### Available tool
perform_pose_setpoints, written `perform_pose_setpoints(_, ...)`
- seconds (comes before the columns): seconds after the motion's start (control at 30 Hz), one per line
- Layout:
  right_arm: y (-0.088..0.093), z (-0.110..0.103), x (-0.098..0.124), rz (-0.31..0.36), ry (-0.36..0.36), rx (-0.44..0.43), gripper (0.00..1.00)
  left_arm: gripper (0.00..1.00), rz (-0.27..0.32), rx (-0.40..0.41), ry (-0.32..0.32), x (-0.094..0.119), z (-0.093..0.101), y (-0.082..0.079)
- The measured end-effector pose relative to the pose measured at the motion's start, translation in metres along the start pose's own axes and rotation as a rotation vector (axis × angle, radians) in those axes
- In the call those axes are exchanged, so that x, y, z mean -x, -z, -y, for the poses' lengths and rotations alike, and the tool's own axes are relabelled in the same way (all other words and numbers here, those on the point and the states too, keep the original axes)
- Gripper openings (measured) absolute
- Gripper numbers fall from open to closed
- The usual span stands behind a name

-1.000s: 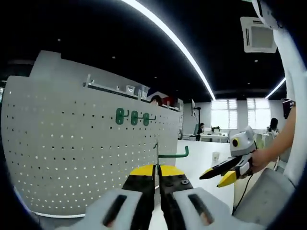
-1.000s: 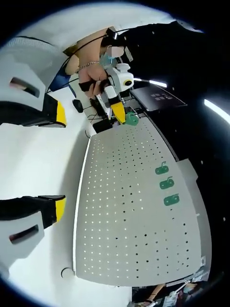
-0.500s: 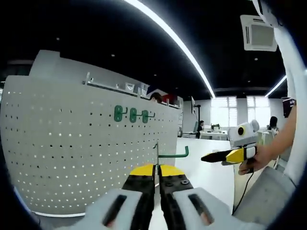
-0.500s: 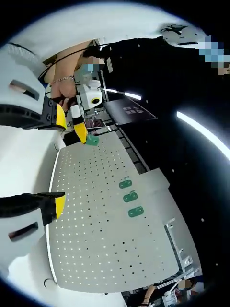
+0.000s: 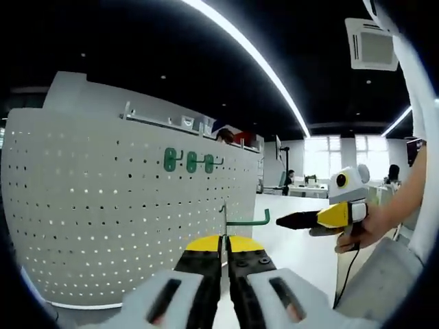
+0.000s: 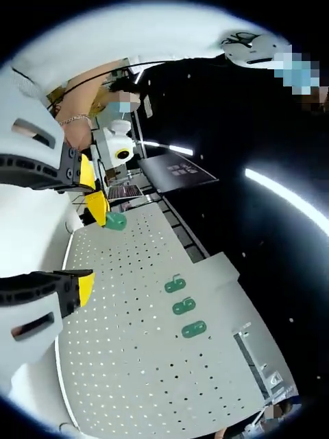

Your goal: Insert the hook assembly into the mounting plate slot until the hook locks in place.

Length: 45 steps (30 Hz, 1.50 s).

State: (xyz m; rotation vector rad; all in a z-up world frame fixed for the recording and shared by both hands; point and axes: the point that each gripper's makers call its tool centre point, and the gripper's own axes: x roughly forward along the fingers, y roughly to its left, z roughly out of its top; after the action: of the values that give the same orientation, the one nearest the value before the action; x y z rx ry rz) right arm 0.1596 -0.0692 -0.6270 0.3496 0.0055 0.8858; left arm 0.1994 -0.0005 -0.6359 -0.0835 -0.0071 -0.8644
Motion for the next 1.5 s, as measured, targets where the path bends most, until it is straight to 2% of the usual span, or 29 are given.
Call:
perform_pose_setpoints(0.17,-0.002,-0.002,-0.011,0.016,-0.015,-0.019,0.41,0.01,-0.001,0.000,0.001,-0.002,0.003,0.000)
perform_pose_setpoints(0.23,-0.002,-0.002,-0.014,0.016,-0.019,-0.022,0.37,0.01,0.000,0.000,-0.004,-0.002,0.002,0.000)
perform_pose_setpoints(0.5,-0.006,-0.009,-0.030,0.040,-0.029,-0.055,0.32,0.01,0.009,0.007,-0.015,-0.002,0.001,-0.004)
perform_pose_setpoints(0.83,-0.003,-0.021,-0.050,0.034,-0.047,-0.054,0.29,0.01,0.002,0.003,-0.027,-0.002,0.002,-0.002)
perform_pose_setpoints(1.5,-0.002,-0.013,-0.061,0.032,0.033,-0.041,0.06,0.01,-0.003,-0.002,-0.026,-0.004,0.007,0.000)
